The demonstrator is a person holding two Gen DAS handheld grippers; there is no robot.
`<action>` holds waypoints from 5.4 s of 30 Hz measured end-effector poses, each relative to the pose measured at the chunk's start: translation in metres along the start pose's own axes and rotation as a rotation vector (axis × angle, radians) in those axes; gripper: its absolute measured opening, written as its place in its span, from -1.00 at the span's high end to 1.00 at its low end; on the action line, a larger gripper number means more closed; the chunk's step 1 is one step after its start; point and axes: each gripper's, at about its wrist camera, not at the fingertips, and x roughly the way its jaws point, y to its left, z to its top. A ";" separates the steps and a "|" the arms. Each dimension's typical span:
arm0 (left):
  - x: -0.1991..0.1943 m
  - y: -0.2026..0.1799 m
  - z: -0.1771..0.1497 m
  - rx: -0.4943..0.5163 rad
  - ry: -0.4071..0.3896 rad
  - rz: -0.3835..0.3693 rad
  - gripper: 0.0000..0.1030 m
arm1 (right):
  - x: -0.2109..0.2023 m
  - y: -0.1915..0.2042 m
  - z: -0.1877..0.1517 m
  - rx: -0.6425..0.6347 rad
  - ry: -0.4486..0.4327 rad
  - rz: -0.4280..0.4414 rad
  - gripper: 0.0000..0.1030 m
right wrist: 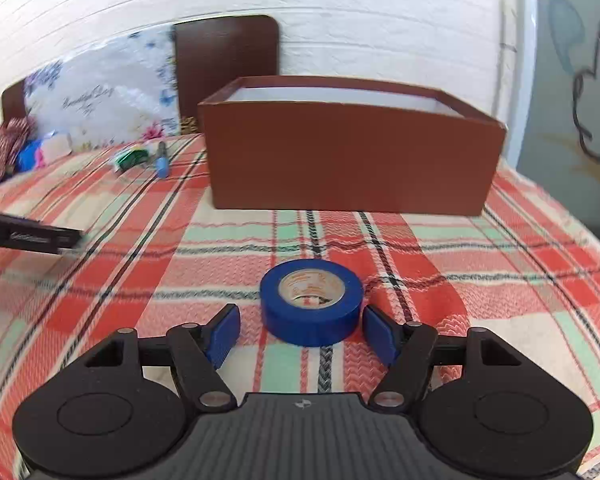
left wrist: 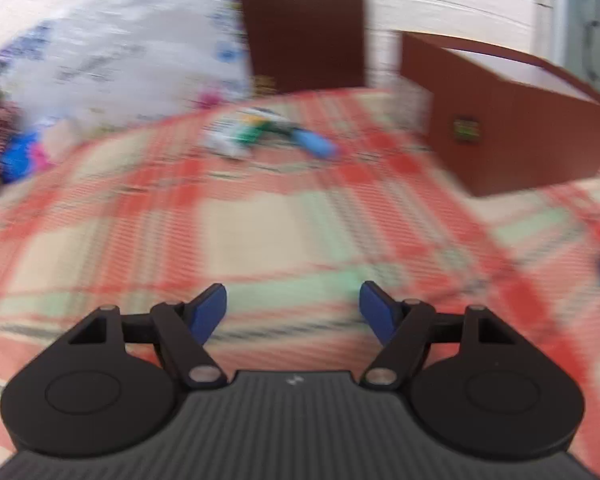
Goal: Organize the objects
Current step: 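Lower the right gripper onto the blue tape roll and grasp it, then carry the blue tape into the brown box and open the right gripper, then move the right gripper to the blue-capped black marker and grasp it, then carry the marker over the brown box and open the right gripper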
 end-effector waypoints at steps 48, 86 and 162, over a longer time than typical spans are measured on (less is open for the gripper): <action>-0.039 -0.156 0.135 0.036 0.065 -0.339 0.59 | -0.006 -0.023 0.076 0.014 -0.300 0.073 -0.11; -0.019 -0.070 0.072 -0.014 0.088 -0.055 0.06 | 0.039 0.021 0.043 0.075 -0.014 0.209 -0.23; 0.007 -0.045 0.023 -0.438 0.330 -0.373 -0.58 | 0.008 0.001 -0.003 0.348 0.074 0.389 0.67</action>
